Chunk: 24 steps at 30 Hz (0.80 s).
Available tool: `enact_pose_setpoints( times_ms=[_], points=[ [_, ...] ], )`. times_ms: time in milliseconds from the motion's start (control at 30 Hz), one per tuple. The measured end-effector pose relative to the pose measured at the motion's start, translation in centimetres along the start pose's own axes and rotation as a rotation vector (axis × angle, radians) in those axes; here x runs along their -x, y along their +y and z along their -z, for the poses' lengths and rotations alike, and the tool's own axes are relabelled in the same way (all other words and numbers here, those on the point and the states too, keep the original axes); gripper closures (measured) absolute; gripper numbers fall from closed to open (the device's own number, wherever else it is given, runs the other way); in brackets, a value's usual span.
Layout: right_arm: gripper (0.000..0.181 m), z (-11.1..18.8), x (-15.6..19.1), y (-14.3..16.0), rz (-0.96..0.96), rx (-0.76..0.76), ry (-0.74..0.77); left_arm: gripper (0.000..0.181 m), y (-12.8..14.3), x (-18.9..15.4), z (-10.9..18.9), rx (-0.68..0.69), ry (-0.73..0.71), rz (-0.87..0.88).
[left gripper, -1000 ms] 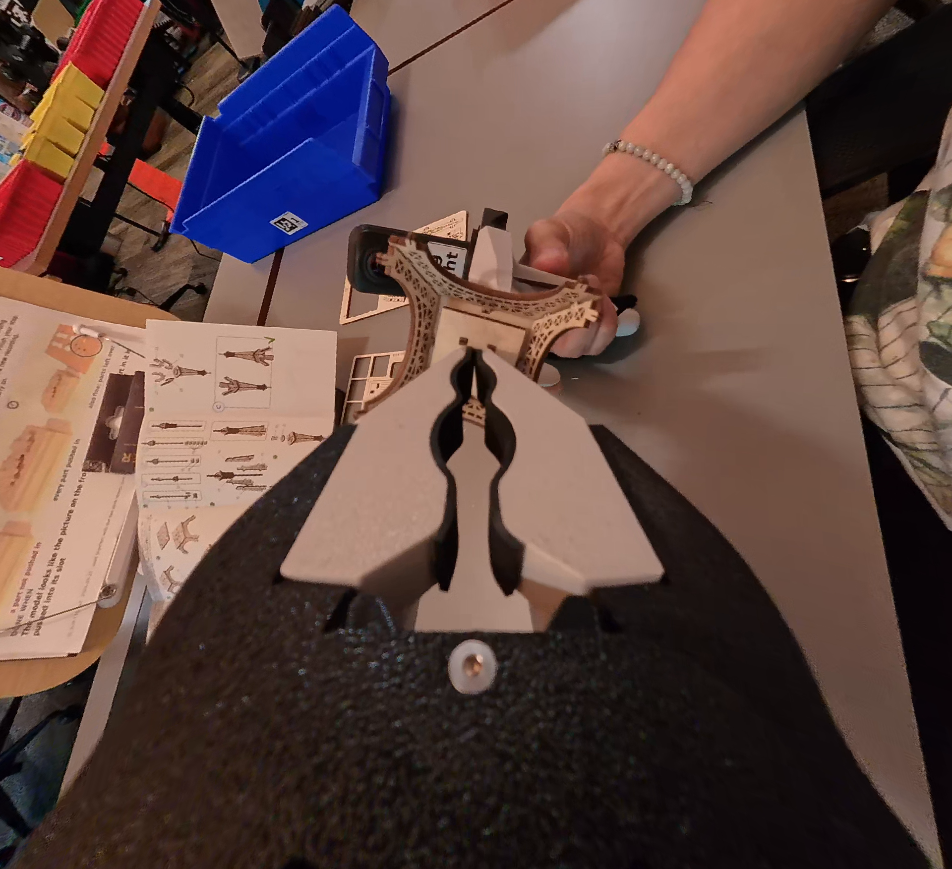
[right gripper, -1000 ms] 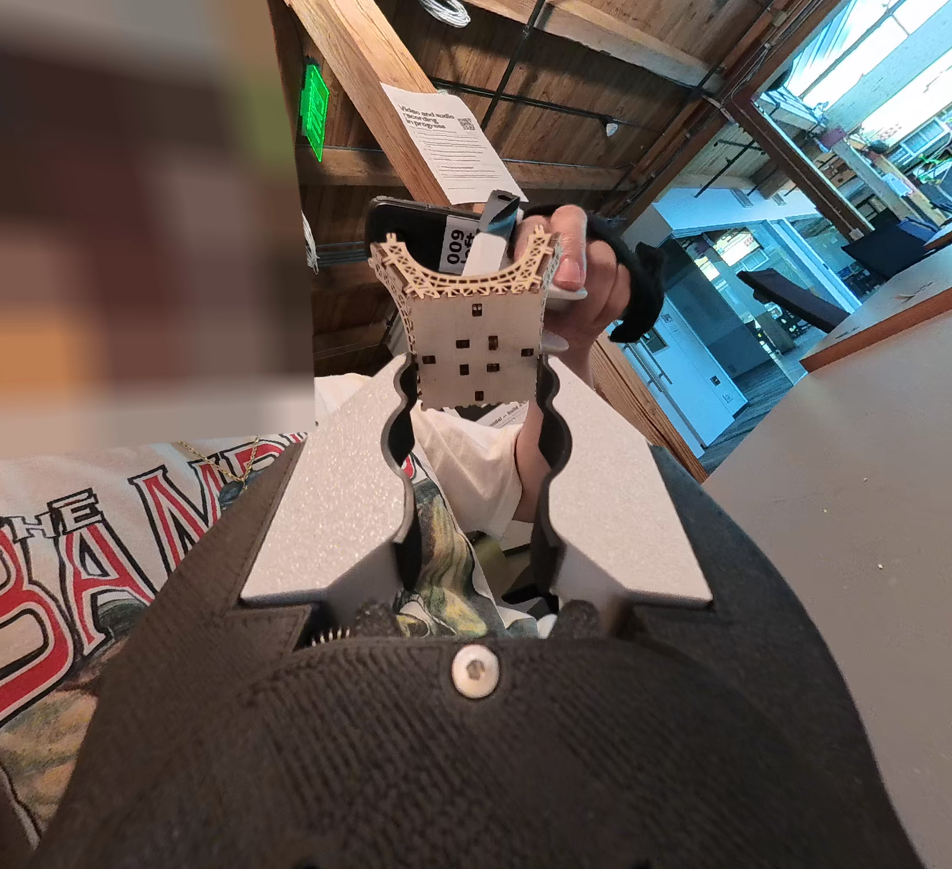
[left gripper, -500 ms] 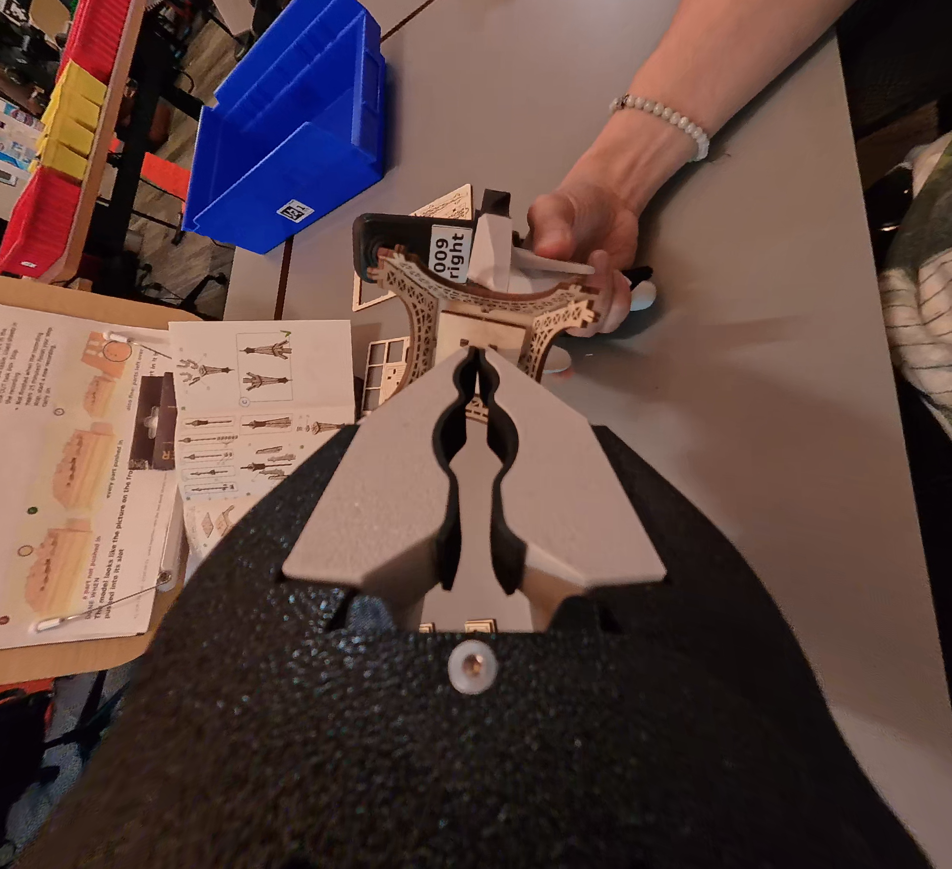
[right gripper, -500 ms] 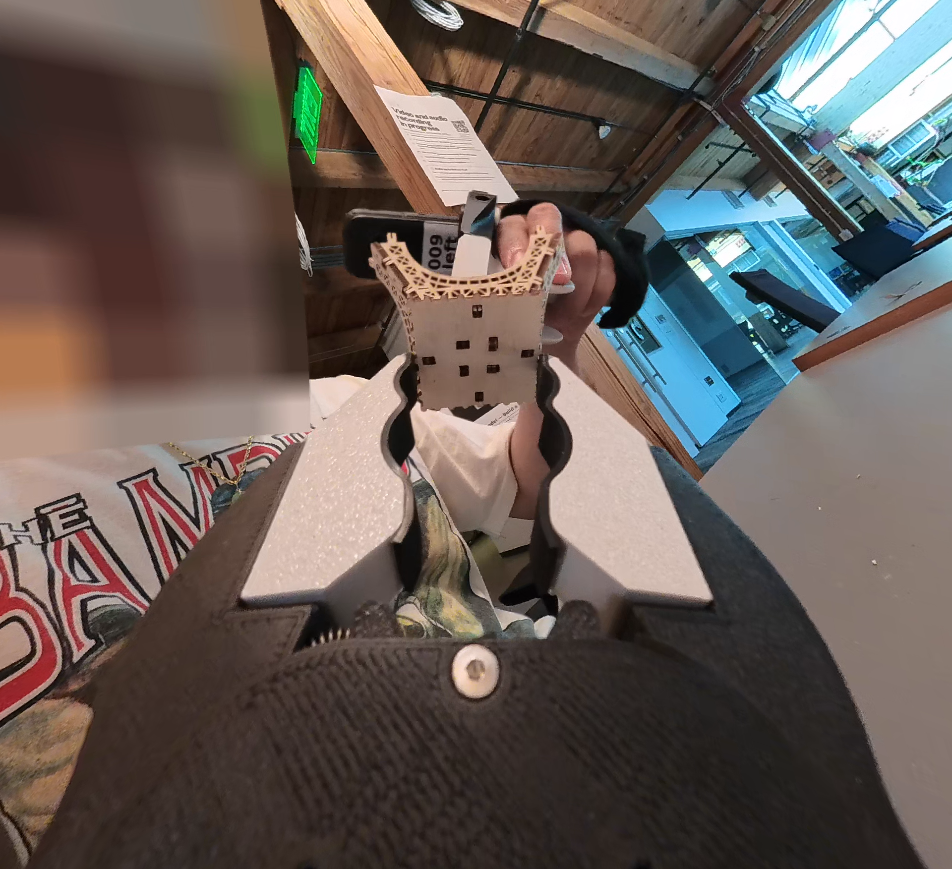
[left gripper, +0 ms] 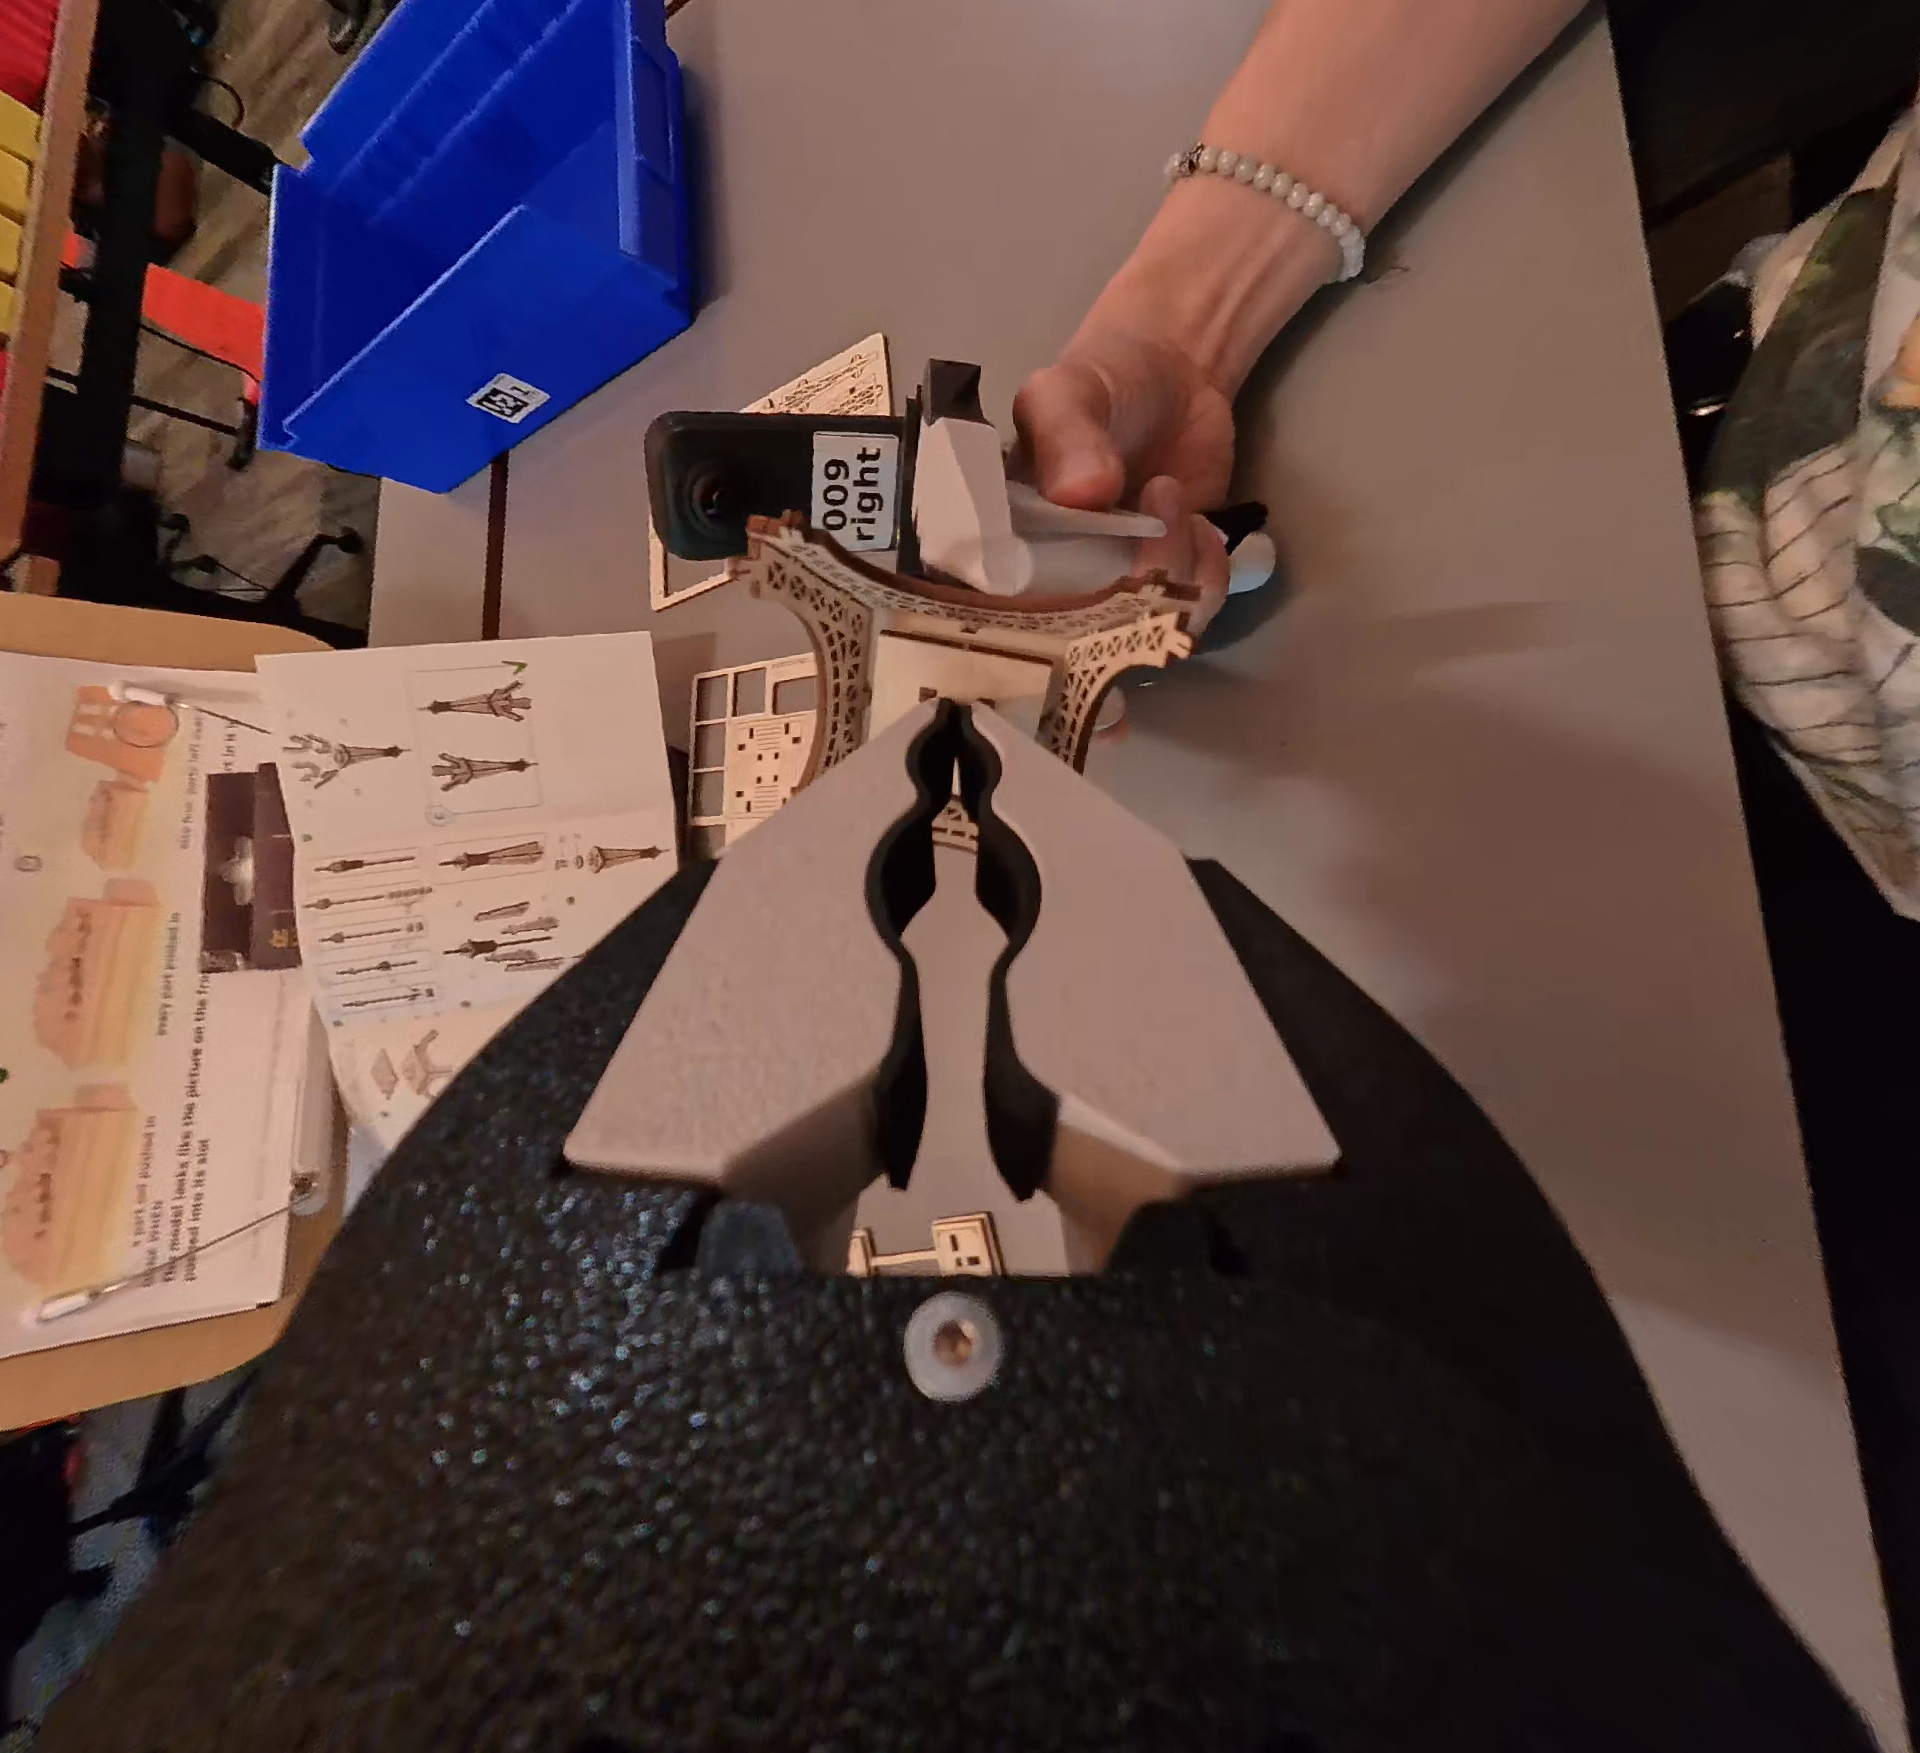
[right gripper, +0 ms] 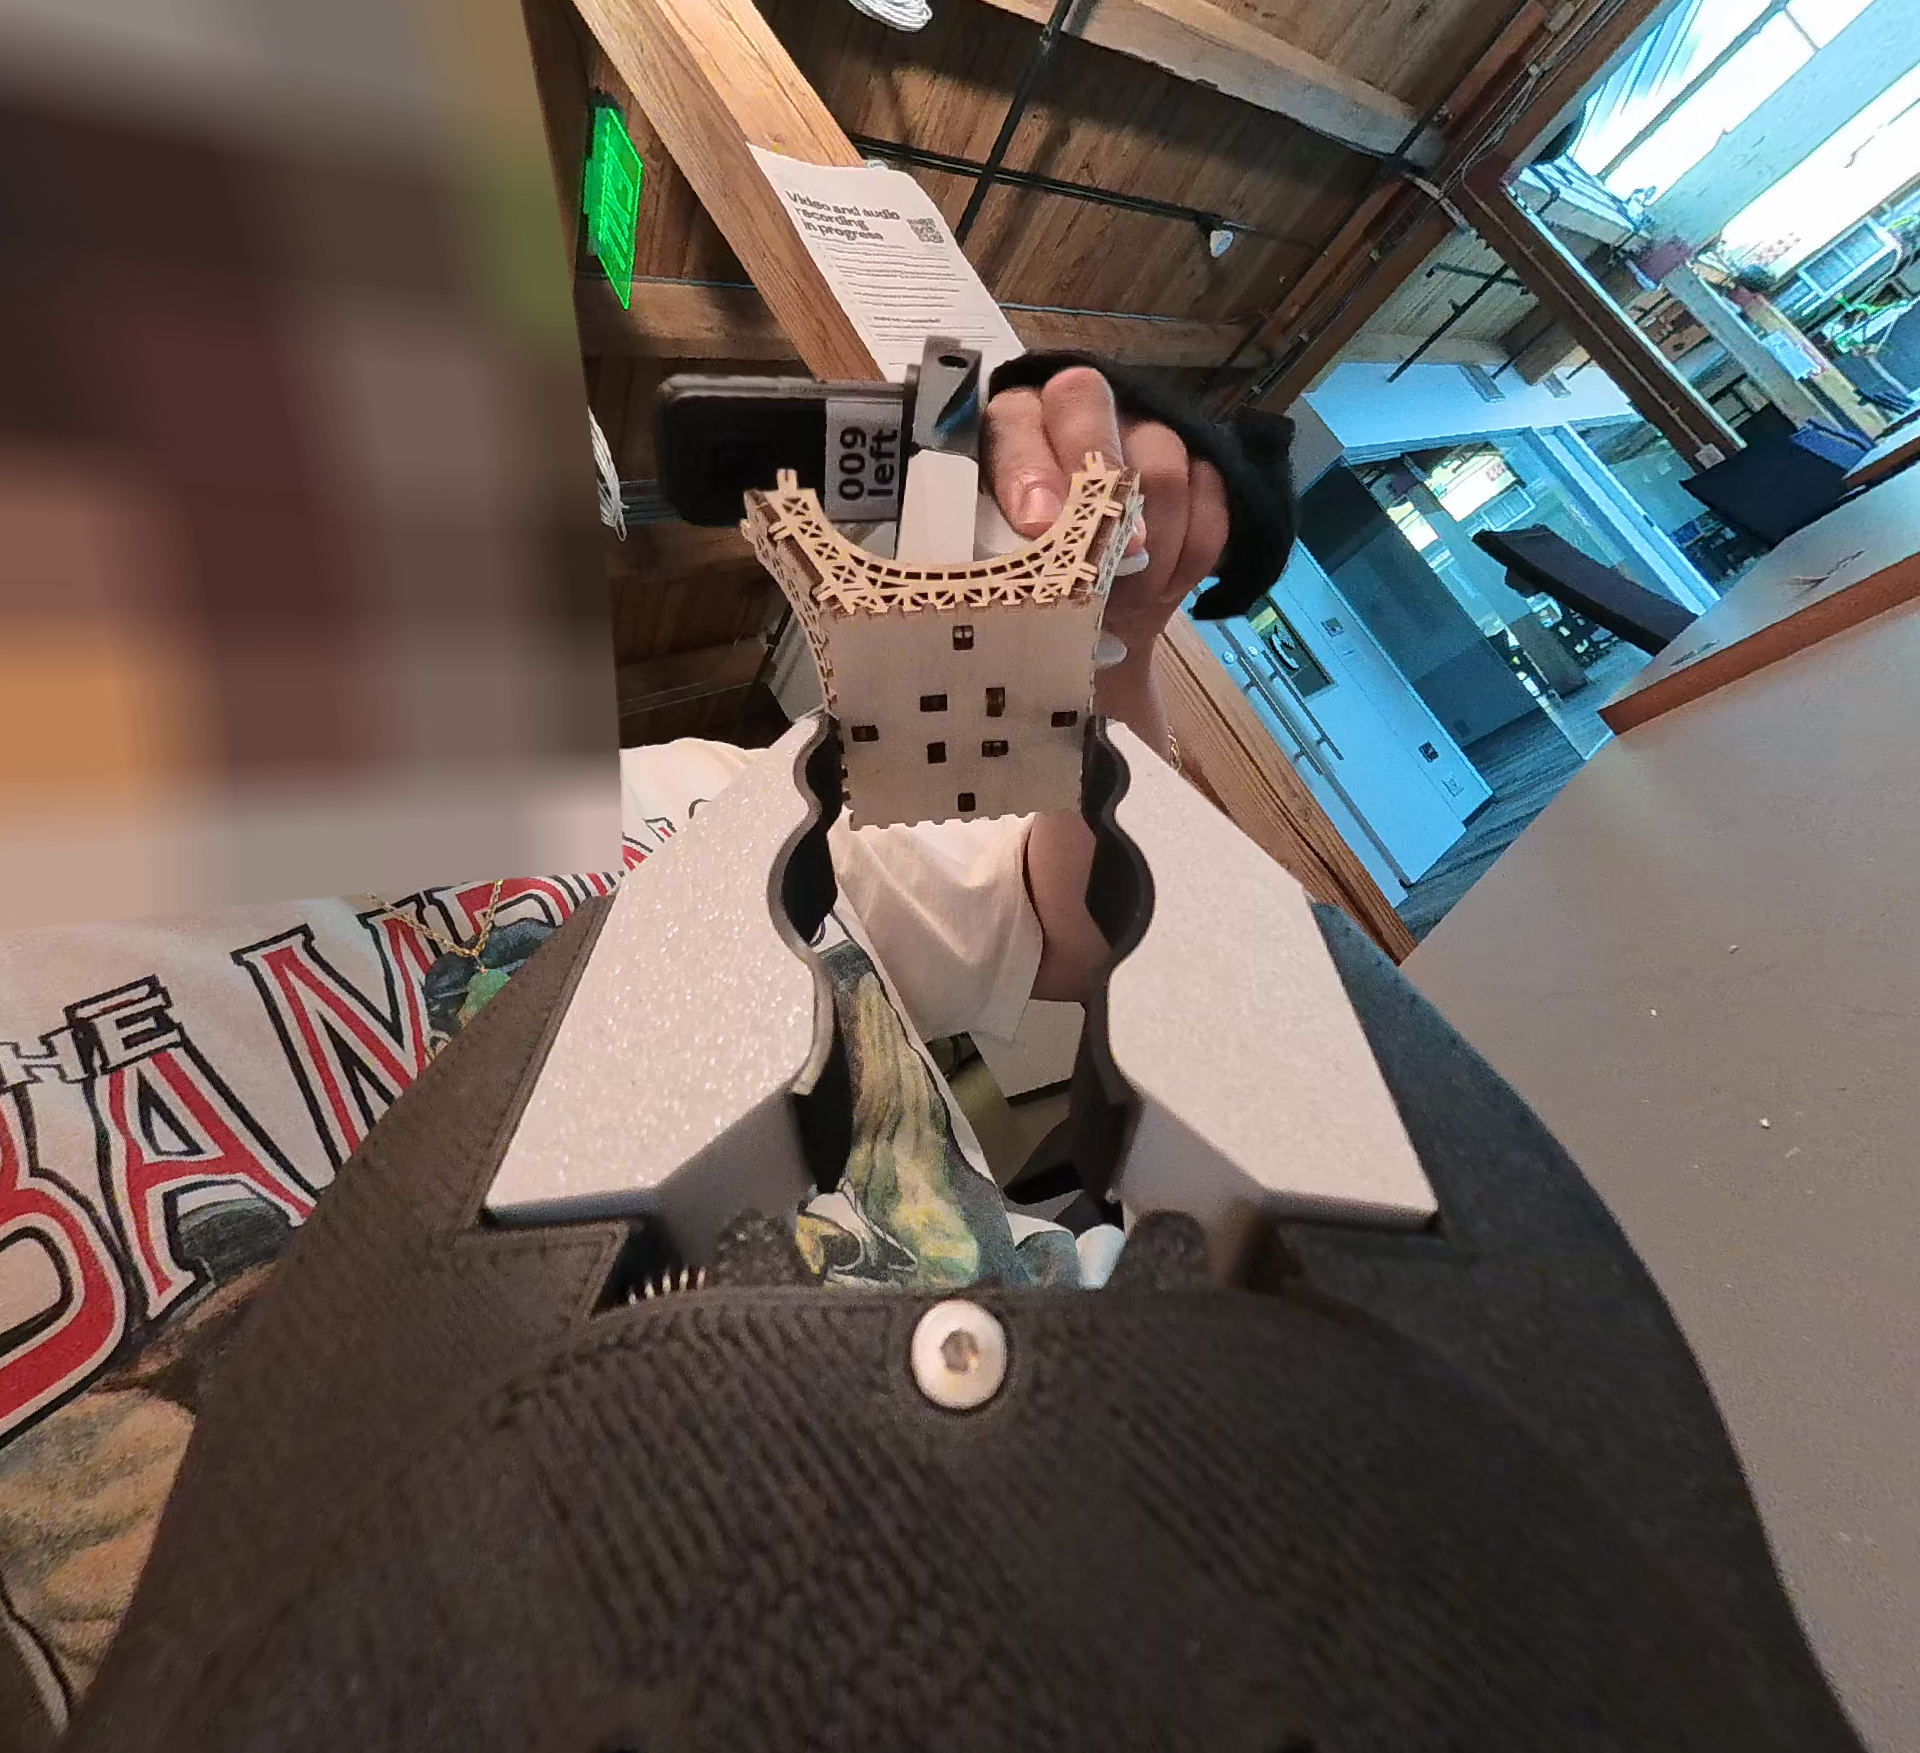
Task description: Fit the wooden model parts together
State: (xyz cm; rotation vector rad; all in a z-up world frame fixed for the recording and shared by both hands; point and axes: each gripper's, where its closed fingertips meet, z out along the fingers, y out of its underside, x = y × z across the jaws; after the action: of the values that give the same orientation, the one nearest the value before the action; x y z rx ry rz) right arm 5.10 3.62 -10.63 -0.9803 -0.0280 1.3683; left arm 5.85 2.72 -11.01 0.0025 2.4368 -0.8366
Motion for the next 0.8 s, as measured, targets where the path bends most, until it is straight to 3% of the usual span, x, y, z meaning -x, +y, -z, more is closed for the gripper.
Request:
enact_pose_setpoints(
  times_ms=[33,800],
  points=[
    [0.135,0.0,0.0,-0.1,-0.001,-0.004,0.001,0.181,0.0,0.0,0.0,0.006,-0.004,-0.012],
    [0.135,0.0,0.2,-0.4,0.0,-0.021,-0.025,0.181,-0.6,0.5,0.9,-0.115,-0.04,0.09]
  ],
)
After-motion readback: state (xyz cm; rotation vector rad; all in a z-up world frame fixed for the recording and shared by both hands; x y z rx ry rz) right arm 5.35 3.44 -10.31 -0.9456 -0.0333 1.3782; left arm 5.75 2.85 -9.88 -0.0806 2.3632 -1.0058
